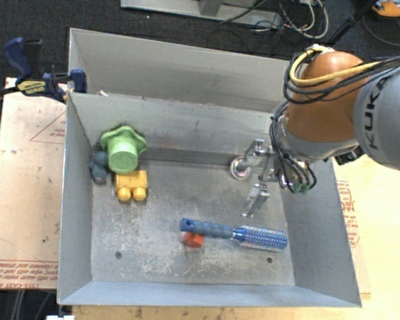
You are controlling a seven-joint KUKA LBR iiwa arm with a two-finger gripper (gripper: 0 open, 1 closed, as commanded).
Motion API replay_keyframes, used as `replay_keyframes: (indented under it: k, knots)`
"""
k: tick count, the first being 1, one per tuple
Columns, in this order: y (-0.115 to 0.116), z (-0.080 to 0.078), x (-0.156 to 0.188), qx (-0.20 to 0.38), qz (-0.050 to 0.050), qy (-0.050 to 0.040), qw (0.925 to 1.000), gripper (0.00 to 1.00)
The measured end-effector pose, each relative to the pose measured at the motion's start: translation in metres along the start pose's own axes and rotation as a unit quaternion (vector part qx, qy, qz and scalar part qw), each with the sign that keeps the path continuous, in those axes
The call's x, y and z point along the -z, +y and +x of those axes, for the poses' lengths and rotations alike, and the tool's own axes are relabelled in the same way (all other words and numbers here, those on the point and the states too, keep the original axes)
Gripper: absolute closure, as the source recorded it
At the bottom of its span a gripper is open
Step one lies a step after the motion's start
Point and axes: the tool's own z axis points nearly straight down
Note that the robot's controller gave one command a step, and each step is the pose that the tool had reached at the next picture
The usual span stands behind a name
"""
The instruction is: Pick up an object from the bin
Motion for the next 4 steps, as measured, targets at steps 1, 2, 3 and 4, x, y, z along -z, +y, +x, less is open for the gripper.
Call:
replay_keyframes:
  k: [1,2,3,4]
  knots:
    - [0.04,0.036,-0.065,0.025,-0.001,0.0048,0.9997,0.0]
    - [0.038,0.033,-0.062,0.023,0.0,0.0007,0.9997,1.0]
    - [0.005,0.051,-0.032,0.111,0.0,0.0004,0.9938,1.0]
    - [0.005,0.042,0.033,0.117,0.0,-0.0037,0.9931,1.0]
